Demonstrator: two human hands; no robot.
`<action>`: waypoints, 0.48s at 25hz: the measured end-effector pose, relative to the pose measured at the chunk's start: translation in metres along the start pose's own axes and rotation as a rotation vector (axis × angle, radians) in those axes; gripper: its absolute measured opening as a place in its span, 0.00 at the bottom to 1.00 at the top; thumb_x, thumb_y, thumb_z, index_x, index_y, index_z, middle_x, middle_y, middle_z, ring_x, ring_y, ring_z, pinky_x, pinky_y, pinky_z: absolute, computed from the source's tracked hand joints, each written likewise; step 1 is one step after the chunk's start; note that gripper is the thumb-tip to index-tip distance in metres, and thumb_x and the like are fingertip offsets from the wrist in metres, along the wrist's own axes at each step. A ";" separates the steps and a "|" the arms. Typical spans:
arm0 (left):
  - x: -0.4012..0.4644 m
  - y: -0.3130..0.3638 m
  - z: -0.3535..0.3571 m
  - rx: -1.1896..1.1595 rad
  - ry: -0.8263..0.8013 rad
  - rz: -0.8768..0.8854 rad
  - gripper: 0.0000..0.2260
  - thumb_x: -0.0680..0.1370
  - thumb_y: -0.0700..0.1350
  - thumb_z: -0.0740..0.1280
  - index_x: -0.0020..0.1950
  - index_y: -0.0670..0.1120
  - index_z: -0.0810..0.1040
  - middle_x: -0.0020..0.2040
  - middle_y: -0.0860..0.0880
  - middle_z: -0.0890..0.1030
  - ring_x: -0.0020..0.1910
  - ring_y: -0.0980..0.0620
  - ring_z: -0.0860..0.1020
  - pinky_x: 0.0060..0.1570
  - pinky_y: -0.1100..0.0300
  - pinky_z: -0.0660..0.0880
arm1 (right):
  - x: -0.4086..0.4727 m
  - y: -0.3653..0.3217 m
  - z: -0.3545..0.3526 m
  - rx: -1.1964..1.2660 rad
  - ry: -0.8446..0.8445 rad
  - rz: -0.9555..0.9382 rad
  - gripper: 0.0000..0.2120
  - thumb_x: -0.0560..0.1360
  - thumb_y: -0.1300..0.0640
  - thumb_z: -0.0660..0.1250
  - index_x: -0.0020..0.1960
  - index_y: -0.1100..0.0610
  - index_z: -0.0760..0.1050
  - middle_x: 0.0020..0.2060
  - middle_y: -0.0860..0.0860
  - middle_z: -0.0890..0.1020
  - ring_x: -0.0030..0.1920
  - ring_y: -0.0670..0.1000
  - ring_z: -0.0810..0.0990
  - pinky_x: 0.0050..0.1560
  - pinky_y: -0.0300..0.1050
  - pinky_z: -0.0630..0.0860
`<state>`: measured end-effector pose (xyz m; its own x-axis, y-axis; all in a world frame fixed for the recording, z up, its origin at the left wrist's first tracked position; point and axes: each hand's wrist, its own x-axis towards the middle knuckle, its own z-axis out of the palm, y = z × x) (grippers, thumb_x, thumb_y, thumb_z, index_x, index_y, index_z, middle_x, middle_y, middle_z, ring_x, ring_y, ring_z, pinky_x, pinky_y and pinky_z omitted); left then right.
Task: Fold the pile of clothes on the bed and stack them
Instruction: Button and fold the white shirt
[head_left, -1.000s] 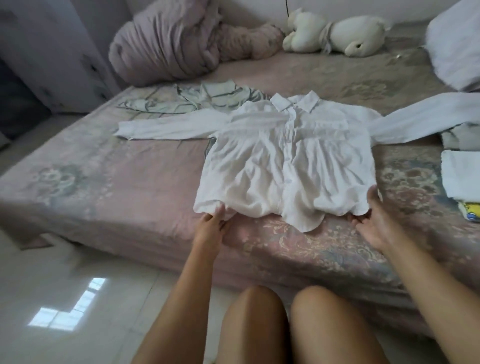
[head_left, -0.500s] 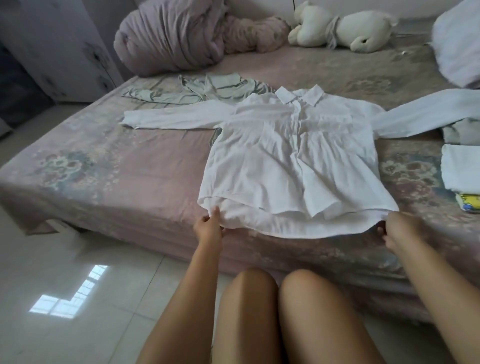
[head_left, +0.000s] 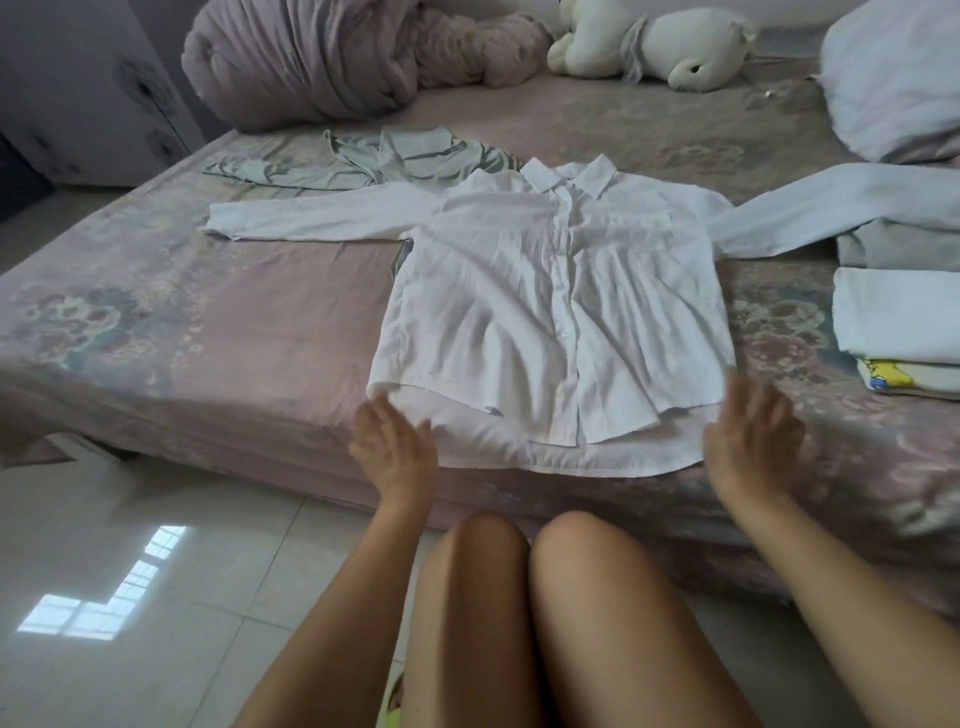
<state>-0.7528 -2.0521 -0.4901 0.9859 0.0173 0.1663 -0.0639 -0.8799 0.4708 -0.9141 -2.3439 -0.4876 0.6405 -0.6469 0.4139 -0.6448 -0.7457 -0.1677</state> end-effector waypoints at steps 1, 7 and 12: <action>0.003 0.006 0.005 0.091 0.082 0.340 0.32 0.70 0.50 0.73 0.70 0.41 0.67 0.67 0.38 0.71 0.65 0.37 0.70 0.60 0.43 0.69 | -0.001 -0.003 0.009 -0.039 0.056 -0.245 0.28 0.67 0.64 0.72 0.66 0.62 0.70 0.60 0.66 0.71 0.59 0.66 0.71 0.51 0.60 0.72; 0.019 0.039 0.043 0.208 -0.050 1.148 0.26 0.67 0.50 0.75 0.62 0.40 0.78 0.61 0.43 0.79 0.62 0.44 0.77 0.59 0.44 0.73 | 0.003 -0.041 0.029 -0.022 -0.159 -0.814 0.32 0.56 0.54 0.82 0.59 0.57 0.80 0.58 0.55 0.81 0.56 0.56 0.81 0.52 0.52 0.78; 0.041 0.043 0.035 0.133 0.061 1.517 0.07 0.75 0.39 0.63 0.41 0.43 0.80 0.36 0.47 0.80 0.35 0.47 0.81 0.32 0.57 0.77 | 0.008 -0.033 0.027 0.239 -0.125 -0.889 0.16 0.70 0.59 0.69 0.57 0.62 0.80 0.55 0.57 0.82 0.54 0.57 0.82 0.52 0.54 0.80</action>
<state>-0.7101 -2.1059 -0.4936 -0.0043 -0.8973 0.4414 -0.9607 -0.1188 -0.2508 -0.8763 -2.3292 -0.5032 0.9075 0.1761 0.3813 0.1988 -0.9798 -0.0206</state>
